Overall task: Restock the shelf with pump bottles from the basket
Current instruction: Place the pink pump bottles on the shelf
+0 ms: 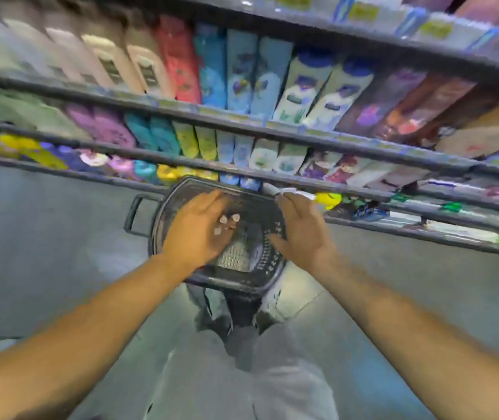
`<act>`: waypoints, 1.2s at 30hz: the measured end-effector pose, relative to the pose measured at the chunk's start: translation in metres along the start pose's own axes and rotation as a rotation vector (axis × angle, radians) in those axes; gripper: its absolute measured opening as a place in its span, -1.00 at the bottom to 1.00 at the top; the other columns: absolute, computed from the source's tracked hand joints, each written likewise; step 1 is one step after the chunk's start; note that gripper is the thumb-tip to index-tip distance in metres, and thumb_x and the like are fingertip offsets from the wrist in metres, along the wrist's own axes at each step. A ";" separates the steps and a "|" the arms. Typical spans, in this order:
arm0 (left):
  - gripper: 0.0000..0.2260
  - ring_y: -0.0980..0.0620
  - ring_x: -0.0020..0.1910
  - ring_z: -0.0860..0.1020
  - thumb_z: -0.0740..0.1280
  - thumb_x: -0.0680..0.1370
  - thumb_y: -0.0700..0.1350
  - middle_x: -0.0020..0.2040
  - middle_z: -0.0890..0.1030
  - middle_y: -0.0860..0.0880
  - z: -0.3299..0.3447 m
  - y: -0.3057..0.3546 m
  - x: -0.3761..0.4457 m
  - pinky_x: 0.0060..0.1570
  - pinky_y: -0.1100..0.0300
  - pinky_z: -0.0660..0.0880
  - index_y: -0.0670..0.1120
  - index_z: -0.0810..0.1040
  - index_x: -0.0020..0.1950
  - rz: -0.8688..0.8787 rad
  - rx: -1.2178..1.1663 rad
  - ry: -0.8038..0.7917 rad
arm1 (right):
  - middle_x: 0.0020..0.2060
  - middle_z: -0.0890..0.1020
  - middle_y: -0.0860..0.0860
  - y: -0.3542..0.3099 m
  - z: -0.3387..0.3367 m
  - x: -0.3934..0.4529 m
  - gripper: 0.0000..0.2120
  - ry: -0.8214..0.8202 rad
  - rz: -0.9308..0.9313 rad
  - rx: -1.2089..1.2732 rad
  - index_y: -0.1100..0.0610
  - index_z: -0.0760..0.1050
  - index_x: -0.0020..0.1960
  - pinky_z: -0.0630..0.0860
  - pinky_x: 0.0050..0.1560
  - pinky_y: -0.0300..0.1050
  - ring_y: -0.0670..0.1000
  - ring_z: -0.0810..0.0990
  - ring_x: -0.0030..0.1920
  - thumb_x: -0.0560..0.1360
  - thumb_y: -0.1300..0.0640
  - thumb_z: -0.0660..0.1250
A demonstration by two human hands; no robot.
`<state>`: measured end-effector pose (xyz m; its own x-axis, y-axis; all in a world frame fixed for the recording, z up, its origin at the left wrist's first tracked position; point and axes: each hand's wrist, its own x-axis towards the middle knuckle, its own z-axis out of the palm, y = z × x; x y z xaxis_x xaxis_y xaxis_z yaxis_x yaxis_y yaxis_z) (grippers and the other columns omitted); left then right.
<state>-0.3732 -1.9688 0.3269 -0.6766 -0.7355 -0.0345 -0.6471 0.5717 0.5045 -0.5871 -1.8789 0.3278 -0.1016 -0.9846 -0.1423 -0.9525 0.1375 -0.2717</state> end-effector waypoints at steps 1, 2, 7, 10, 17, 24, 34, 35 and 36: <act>-0.49 -0.24 0.15 0.55 0.29 0.42 0.06 0.25 0.57 -0.26 0.013 -0.013 -0.007 0.17 -0.03 0.50 -0.20 0.54 0.28 -0.036 -0.014 -0.008 | 0.22 0.51 0.31 0.001 0.020 0.002 -0.26 -0.036 0.011 0.034 0.34 0.44 0.32 0.47 0.23 0.24 0.36 0.50 0.22 0.28 0.00 0.55; -0.48 -0.26 0.17 0.55 0.31 0.42 0.04 0.27 0.56 -0.26 0.026 -0.025 -0.013 0.20 -0.05 0.49 -0.22 0.53 0.30 -0.076 -0.014 -0.026 | 0.21 0.52 0.31 0.002 0.039 0.004 -0.29 -0.057 0.022 0.079 0.35 0.45 0.31 0.50 0.19 0.24 0.36 0.52 0.20 0.28 0.02 0.52; -0.46 -0.25 0.35 0.44 0.43 0.48 -0.05 0.40 0.46 -0.20 0.105 -0.090 -0.025 0.34 -0.11 0.40 -0.16 0.44 0.43 -0.218 0.014 -0.144 | 0.30 0.46 0.20 0.015 0.133 0.024 -0.32 -0.175 0.065 0.134 0.25 0.40 0.38 0.41 0.27 0.03 0.26 0.45 0.27 0.34 0.03 0.50; -0.45 -0.20 0.41 0.37 0.40 0.50 -0.04 0.45 0.41 -0.15 0.157 -0.122 -0.021 0.39 -0.05 0.31 -0.11 0.39 0.47 -0.314 0.003 -0.213 | 0.39 0.36 0.12 0.027 0.192 0.042 -0.30 -0.262 0.076 0.143 0.16 0.28 0.47 0.31 0.35 0.01 0.17 0.33 0.35 0.42 -0.01 0.43; -0.55 -0.23 0.19 0.56 0.42 0.47 -0.10 0.24 0.59 -0.16 0.282 -0.198 -0.010 0.15 -0.09 0.54 -0.16 0.52 0.34 -0.369 0.060 -0.326 | 0.31 0.38 0.12 0.060 0.331 0.094 -0.33 -0.396 0.126 0.144 0.14 0.24 0.46 0.34 0.33 0.02 0.16 0.34 0.32 0.46 -0.04 0.40; -0.59 -0.19 0.12 0.57 0.35 0.53 -0.01 0.23 0.57 -0.10 0.384 -0.265 0.023 -0.09 -0.02 0.55 -0.01 0.43 0.38 -0.353 0.206 -0.471 | 0.39 0.33 0.12 0.093 0.466 0.147 -0.29 -0.381 0.150 0.199 0.14 0.21 0.48 0.28 0.40 0.09 0.19 0.31 0.38 0.43 -0.04 0.41; -0.60 -0.12 0.13 0.56 0.36 0.52 -0.16 0.22 0.54 -0.03 0.459 -0.302 0.039 -0.18 0.08 0.31 0.03 0.37 0.33 -0.314 0.367 -0.606 | 0.34 0.31 0.09 0.114 0.563 0.204 -0.44 -0.151 0.168 0.195 0.08 0.28 0.42 0.49 0.23 0.07 0.18 0.44 0.25 0.48 0.12 0.37; -0.64 -0.12 0.11 0.57 0.35 0.52 -0.17 0.17 0.56 -0.03 0.463 -0.305 0.039 -0.18 0.08 0.31 0.02 0.39 0.29 -0.309 0.366 -0.591 | 0.32 0.33 0.10 0.115 0.568 0.206 -0.49 -0.127 0.161 0.187 0.09 0.31 0.40 0.50 0.22 0.10 0.18 0.46 0.23 0.49 0.14 0.36; -0.67 -0.12 0.08 0.57 0.34 0.53 -0.18 0.11 0.58 -0.03 0.465 -0.307 0.040 -0.17 0.08 0.31 0.01 0.41 0.25 -0.304 0.367 -0.572 | 0.31 0.34 0.11 0.115 0.572 0.208 -0.53 -0.122 0.158 0.185 0.09 0.33 0.38 0.51 0.20 0.12 0.18 0.47 0.22 0.50 0.16 0.36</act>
<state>-0.3651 -2.0041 -0.2306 -0.4612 -0.6336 -0.6211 -0.8430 0.5314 0.0837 -0.5535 -2.0058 -0.2770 -0.1985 -0.9308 -0.3070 -0.8581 0.3164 -0.4045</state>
